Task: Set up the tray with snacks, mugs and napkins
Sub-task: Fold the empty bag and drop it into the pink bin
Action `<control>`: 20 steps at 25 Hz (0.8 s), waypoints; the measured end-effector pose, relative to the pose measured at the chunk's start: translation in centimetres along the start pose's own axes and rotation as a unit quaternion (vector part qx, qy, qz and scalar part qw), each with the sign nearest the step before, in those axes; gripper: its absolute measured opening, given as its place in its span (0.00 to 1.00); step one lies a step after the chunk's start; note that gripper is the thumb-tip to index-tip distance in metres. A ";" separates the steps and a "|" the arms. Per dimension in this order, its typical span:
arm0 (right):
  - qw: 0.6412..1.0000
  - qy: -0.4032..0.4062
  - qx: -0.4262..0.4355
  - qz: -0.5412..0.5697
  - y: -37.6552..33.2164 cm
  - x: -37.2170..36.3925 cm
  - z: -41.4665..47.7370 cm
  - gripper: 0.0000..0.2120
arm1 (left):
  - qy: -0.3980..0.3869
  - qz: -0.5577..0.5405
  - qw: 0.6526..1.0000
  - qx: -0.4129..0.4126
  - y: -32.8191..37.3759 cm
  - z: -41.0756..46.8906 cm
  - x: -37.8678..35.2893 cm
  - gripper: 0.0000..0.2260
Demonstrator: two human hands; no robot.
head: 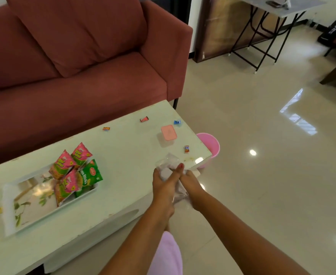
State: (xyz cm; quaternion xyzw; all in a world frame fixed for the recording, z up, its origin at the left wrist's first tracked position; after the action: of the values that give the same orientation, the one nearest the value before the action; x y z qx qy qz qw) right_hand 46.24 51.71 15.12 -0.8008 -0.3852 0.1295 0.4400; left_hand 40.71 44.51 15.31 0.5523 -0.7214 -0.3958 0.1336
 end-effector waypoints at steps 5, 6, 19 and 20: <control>0.991 -0.099 -0.076 -0.052 -2.5 1.6 6.9 0.09 | 0.075 0.001 0.997 0.004 2.0 8.5 -3.4 0.16; 0.989 -0.110 -0.064 -0.072 -3.6 1.8 7.9 0.09 | 0.085 0.004 0.996 0.001 3.1 10.2 -3.8 0.12; 0.984 0.142 0.111 -0.005 -10.8 15.6 22.5 0.15 | -0.089 -0.035 0.976 0.196 1.8 22.1 -23.5 0.13; 0.986 0.141 0.078 0.033 -9.4 16.9 24.6 0.13 | -0.081 -0.037 0.975 0.202 0.7 23.4 -24.7 0.12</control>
State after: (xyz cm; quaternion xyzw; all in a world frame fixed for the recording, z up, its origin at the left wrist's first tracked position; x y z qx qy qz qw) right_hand 39.38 81.88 10.64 -0.7863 -0.2816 0.0597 0.5468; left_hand 34.21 76.78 6.59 0.5602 -0.7743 -0.2894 -0.0541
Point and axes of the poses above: each hand's wrist, its own z-axis towards the middle knuckle, its own x-axis out of the back of the hand, y = z × x, the point moved 9 cm from there along z, towards the middle knuckle, and after that the axes turned 8 degrees about -z, right-handed, at the moved point
